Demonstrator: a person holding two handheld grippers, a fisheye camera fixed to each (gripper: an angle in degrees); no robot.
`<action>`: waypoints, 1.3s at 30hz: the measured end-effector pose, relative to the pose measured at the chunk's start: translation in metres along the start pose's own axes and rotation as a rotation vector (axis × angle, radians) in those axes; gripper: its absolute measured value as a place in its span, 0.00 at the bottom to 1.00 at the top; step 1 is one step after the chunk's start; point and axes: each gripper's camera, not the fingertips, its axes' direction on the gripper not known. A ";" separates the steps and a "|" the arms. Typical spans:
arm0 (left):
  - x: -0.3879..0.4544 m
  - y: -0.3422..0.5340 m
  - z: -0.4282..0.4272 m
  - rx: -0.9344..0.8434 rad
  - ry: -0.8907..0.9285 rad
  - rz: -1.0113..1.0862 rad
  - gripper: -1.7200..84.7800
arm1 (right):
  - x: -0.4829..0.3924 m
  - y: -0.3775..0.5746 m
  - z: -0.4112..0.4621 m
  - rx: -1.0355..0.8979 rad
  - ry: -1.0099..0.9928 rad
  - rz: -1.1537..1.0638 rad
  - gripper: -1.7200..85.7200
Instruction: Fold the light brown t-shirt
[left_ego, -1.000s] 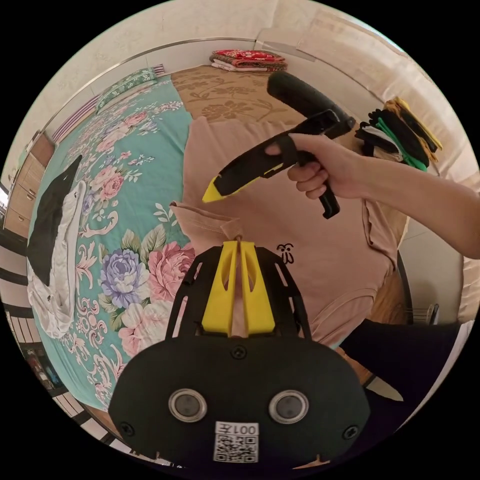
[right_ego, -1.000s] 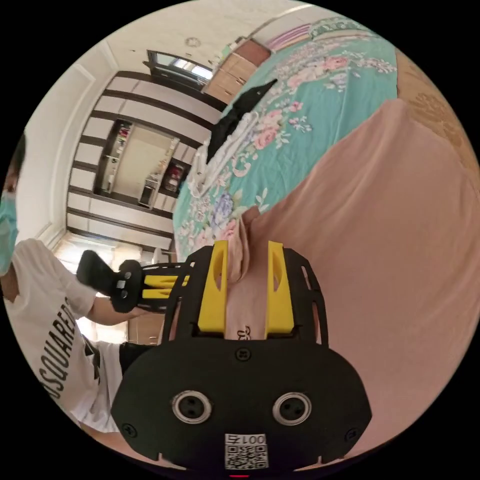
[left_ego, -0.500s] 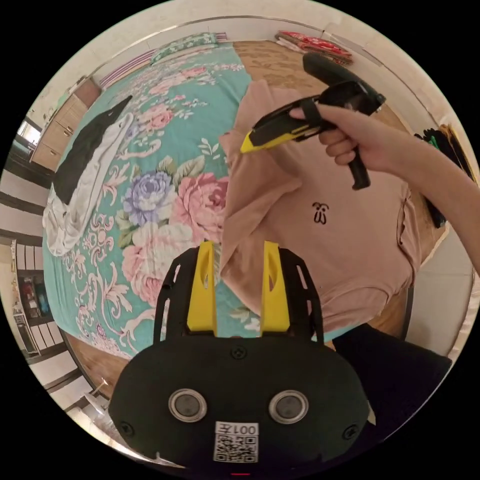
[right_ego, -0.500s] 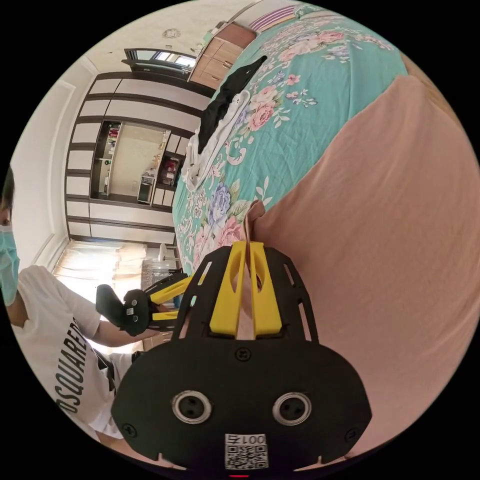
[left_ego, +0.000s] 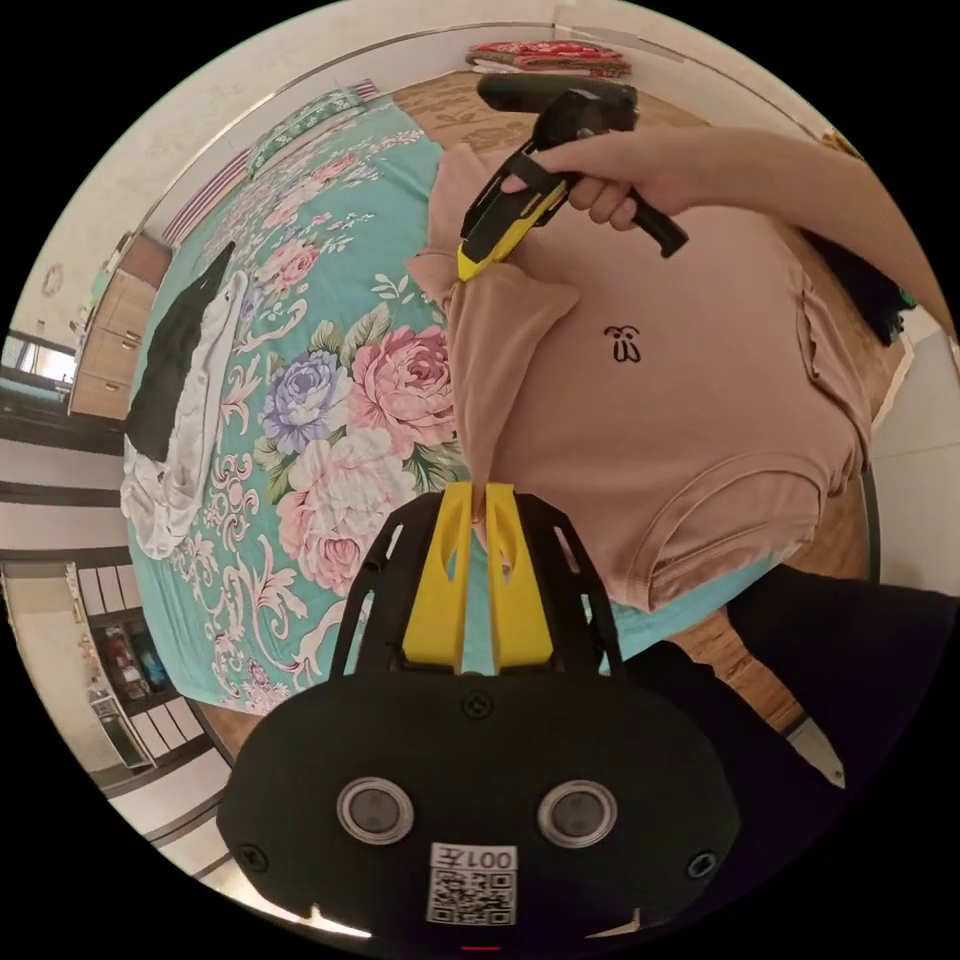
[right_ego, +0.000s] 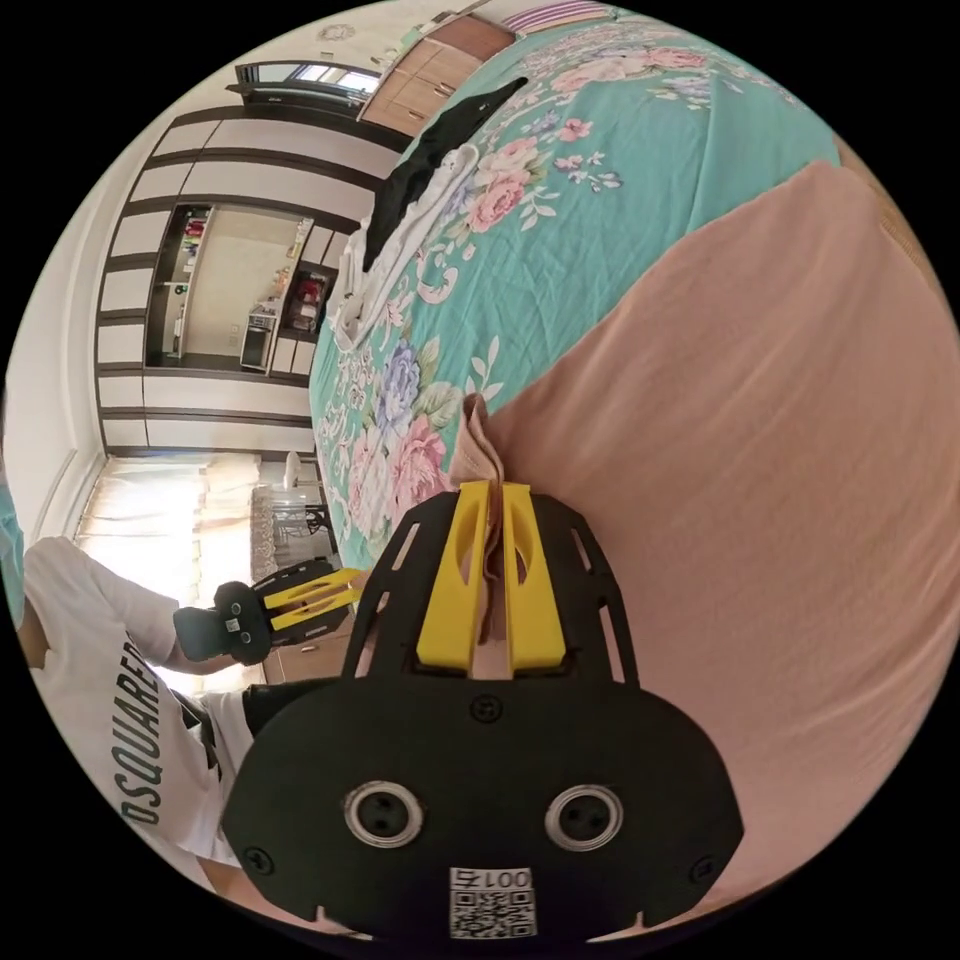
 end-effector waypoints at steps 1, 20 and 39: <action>0.003 0.000 0.001 -0.008 -0.014 0.013 0.02 | 0.001 0.006 -0.001 0.008 0.002 0.001 0.04; -0.009 -0.017 0.019 -0.057 -0.064 0.026 0.00 | -0.043 0.157 0.031 0.090 0.187 0.055 0.03; -0.175 -0.022 0.057 -0.156 0.497 -0.180 0.12 | -0.030 0.612 0.008 0.370 0.293 0.768 0.16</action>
